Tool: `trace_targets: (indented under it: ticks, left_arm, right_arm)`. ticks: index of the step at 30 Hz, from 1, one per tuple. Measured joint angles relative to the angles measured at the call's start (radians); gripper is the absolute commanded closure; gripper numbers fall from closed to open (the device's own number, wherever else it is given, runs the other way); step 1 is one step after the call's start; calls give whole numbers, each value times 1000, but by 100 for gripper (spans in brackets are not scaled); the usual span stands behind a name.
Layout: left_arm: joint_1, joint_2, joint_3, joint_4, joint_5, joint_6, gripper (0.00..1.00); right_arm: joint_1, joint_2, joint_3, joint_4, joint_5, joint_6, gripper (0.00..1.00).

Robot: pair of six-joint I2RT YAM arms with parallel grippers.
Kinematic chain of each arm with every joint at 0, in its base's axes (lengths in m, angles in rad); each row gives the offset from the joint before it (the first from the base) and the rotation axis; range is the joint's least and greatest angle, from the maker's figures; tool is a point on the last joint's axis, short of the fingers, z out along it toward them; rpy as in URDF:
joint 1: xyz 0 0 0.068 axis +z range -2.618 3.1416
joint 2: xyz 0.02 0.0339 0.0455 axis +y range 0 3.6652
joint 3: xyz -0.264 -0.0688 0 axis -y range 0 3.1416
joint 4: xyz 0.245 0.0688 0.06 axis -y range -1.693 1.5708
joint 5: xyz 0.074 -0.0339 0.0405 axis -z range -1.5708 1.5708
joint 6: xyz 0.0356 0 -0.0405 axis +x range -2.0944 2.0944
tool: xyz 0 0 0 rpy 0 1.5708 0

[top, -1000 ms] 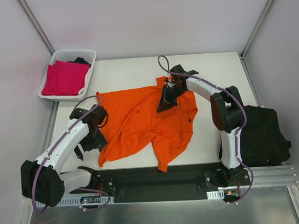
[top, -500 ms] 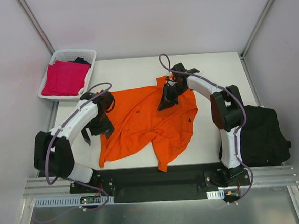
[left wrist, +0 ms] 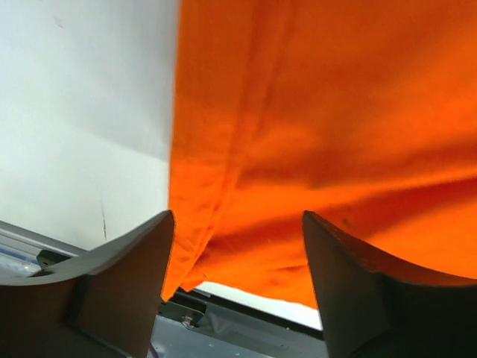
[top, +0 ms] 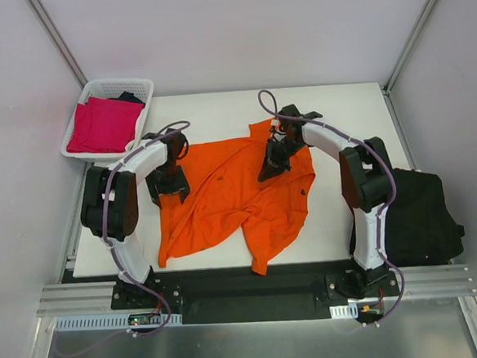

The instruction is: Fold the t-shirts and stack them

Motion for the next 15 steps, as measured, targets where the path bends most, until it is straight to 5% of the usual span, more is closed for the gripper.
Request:
trace_targets:
  ticks: [15]
  left_arm:
    - [131, 127, 145, 50, -21, 120, 31]
  right_arm:
    - [-26, -15, 0, 1, 31, 1, 87]
